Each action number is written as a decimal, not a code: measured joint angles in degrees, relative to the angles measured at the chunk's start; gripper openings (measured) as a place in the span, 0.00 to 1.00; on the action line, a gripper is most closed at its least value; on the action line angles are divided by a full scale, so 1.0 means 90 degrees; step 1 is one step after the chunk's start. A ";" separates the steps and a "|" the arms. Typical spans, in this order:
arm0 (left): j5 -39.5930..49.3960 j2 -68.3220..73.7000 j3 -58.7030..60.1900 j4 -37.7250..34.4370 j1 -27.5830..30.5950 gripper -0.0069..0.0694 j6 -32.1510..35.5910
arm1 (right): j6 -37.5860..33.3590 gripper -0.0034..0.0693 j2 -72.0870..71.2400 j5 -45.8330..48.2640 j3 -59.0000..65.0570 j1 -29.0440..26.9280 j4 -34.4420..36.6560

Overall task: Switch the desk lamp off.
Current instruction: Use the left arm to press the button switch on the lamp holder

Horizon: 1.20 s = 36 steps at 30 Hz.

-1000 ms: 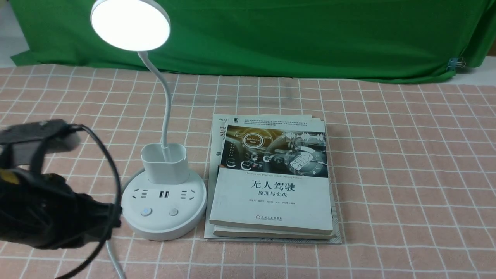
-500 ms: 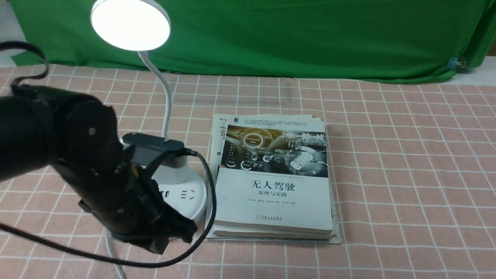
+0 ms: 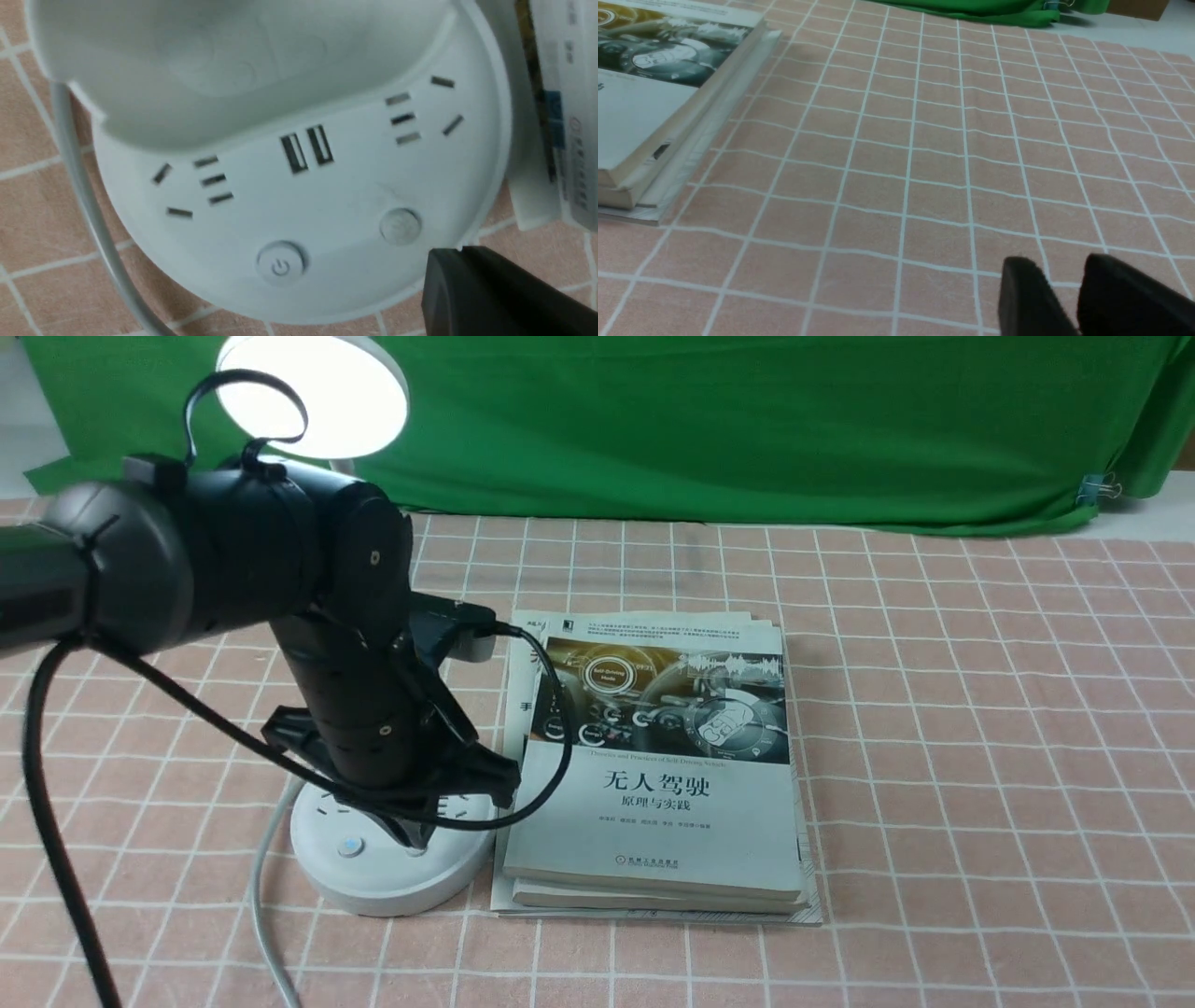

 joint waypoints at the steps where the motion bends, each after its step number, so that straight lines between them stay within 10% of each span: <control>1: -0.0006 0.0064 -0.0022 0.0014 0.0031 0.09 0.0000 | 0.0000 0.38 0.0000 0.0000 0.0000 0.0000 0.0000; 36: -0.0016 0.0507 -0.0131 0.0022 0.0085 0.09 -0.0056 | 0.0000 0.38 0.0000 0.0000 0.0000 0.0000 0.0000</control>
